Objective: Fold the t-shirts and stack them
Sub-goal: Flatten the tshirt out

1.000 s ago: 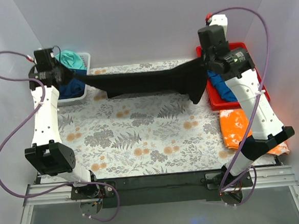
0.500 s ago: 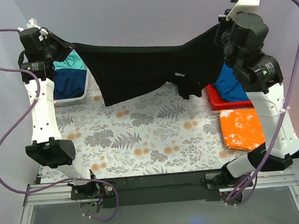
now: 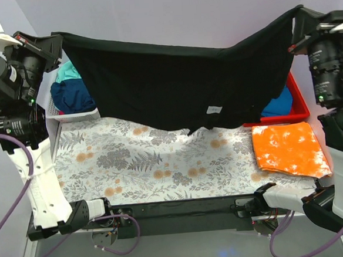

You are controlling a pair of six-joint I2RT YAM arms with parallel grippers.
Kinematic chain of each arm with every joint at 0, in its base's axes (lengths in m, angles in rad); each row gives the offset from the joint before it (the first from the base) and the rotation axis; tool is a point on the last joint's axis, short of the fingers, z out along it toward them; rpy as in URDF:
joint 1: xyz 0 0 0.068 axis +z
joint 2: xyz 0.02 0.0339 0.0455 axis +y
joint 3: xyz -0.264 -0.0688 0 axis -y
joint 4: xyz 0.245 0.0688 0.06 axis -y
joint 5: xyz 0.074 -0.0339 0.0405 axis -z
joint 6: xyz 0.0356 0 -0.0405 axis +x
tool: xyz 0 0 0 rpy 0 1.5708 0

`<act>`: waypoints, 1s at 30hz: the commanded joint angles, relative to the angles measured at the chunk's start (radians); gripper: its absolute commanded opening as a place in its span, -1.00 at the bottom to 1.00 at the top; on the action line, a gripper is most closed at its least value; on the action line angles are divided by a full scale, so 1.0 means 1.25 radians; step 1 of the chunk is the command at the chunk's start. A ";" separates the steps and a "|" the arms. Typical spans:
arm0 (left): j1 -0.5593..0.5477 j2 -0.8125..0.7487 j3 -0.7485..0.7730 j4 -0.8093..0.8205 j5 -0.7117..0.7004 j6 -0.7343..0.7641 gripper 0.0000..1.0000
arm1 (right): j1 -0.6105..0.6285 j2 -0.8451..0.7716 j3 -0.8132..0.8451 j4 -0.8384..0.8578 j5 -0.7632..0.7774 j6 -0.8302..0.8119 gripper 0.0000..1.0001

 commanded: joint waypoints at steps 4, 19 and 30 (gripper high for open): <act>0.004 -0.045 -0.063 -0.019 -0.066 0.019 -1.00 | -0.004 -0.016 0.007 0.132 -0.095 0.008 -0.97; 0.004 0.148 -0.024 0.032 -0.185 -0.021 -1.00 | -0.008 0.304 0.158 0.170 -0.035 -0.100 -0.97; 0.004 0.187 0.133 0.015 -0.169 -0.013 -1.00 | -0.009 0.237 0.180 0.189 -0.022 -0.133 -0.97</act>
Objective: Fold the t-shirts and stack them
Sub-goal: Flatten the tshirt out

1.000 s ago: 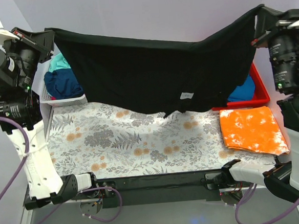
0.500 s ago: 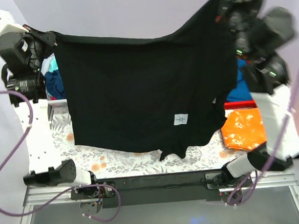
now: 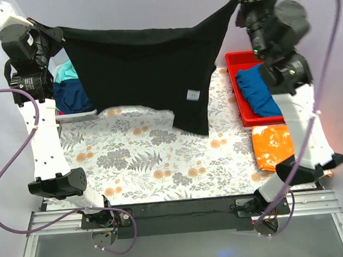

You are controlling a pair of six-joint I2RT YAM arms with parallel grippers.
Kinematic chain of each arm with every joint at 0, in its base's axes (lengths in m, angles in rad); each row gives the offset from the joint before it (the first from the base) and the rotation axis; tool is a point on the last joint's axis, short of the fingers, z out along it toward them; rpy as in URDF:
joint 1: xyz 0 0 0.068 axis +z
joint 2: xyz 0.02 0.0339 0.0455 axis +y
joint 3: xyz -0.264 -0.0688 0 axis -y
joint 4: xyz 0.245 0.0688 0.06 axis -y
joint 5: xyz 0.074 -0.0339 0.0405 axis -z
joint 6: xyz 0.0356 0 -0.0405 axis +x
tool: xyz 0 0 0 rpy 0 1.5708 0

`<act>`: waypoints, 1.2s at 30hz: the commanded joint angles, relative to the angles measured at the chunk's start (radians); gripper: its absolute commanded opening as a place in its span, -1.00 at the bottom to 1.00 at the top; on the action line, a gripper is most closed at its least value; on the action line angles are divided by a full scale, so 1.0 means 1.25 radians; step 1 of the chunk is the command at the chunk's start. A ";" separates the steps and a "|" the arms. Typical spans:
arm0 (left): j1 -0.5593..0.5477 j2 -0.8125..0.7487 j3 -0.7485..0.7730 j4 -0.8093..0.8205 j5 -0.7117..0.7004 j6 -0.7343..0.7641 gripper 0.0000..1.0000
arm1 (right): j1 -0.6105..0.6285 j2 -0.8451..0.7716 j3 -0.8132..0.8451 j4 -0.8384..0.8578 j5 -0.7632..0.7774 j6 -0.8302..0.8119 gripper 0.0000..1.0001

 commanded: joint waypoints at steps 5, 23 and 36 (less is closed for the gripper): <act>0.005 -0.107 0.038 0.023 0.004 0.001 -1.00 | -0.005 -0.211 -0.035 0.102 0.043 -0.002 -0.97; 0.000 -0.198 0.115 -0.009 -0.024 0.027 -1.00 | -0.004 -0.351 -0.069 0.147 -0.049 0.008 -0.97; 0.002 0.020 -0.320 0.150 -0.064 -0.027 -1.00 | -0.007 -0.013 -0.419 0.348 0.078 0.029 -0.97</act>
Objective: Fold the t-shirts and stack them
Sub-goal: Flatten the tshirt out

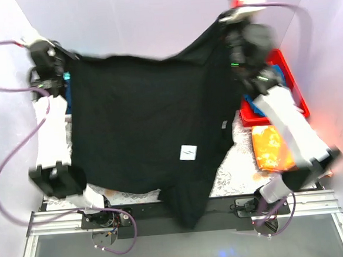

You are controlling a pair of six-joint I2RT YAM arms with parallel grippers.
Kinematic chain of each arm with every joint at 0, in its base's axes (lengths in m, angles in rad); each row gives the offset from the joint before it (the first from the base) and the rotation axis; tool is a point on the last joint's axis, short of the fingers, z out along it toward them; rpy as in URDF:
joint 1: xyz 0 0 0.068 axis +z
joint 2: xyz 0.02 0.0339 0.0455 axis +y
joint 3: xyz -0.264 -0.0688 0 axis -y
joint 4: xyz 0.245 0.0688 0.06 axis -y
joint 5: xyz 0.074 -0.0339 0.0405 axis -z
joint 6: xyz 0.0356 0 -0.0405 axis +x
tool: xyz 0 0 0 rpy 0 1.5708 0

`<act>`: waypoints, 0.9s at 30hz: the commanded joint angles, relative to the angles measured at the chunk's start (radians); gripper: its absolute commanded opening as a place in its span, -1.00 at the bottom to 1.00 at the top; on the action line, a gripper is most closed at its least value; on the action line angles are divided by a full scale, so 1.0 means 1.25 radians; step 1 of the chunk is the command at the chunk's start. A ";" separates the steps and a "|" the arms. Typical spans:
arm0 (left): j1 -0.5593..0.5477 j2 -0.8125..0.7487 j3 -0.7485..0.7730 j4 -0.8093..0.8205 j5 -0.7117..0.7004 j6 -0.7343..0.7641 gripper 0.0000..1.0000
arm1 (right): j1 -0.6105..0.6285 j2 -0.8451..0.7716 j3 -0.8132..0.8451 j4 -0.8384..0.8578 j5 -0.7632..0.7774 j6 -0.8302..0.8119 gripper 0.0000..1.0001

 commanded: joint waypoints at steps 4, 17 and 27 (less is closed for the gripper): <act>0.000 0.156 -0.188 0.119 -0.004 -0.055 -1.00 | -0.031 0.277 -0.052 0.096 0.106 0.020 -0.97; -0.007 0.559 0.091 0.166 -0.025 -0.044 -1.00 | -0.135 0.789 0.347 0.098 -0.029 0.110 -0.97; -0.010 0.613 0.210 0.173 -0.011 -0.010 0.75 | -0.143 0.705 0.258 0.118 -0.092 0.090 0.80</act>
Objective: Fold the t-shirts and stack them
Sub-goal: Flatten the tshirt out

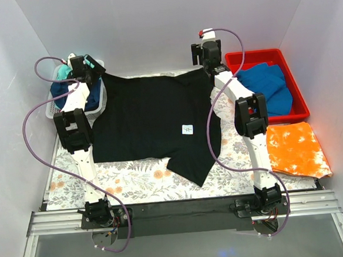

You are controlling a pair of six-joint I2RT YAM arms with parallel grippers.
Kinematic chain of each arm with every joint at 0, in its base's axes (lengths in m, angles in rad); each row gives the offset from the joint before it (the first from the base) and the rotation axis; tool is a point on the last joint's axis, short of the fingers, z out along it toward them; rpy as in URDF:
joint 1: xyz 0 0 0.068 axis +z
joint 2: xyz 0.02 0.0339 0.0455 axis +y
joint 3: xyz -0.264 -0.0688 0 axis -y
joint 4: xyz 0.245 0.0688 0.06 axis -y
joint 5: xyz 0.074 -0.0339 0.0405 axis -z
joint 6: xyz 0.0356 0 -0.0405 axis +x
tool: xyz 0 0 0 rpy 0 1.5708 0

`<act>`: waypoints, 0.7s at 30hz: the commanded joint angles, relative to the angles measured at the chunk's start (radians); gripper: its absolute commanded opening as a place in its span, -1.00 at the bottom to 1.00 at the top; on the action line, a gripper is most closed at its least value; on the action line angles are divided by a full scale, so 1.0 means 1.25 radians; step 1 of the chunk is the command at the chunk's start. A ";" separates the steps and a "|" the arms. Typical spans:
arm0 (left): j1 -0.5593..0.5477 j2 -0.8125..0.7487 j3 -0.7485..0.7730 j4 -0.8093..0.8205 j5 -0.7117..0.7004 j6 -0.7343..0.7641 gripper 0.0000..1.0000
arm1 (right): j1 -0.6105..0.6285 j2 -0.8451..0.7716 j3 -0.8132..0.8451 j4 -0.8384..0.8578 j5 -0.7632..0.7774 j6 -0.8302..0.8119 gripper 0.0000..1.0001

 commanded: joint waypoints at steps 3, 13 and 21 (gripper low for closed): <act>-0.002 -0.053 0.043 0.021 -0.001 0.042 0.76 | 0.005 -0.163 -0.060 -0.021 -0.034 0.007 0.92; -0.080 -0.253 -0.180 -0.010 0.031 0.105 0.79 | 0.099 -0.473 -0.430 -0.348 0.001 0.153 0.86; -0.155 -0.477 -0.458 -0.042 -0.008 0.078 0.80 | 0.179 -0.716 -0.810 -0.427 -0.120 0.319 0.13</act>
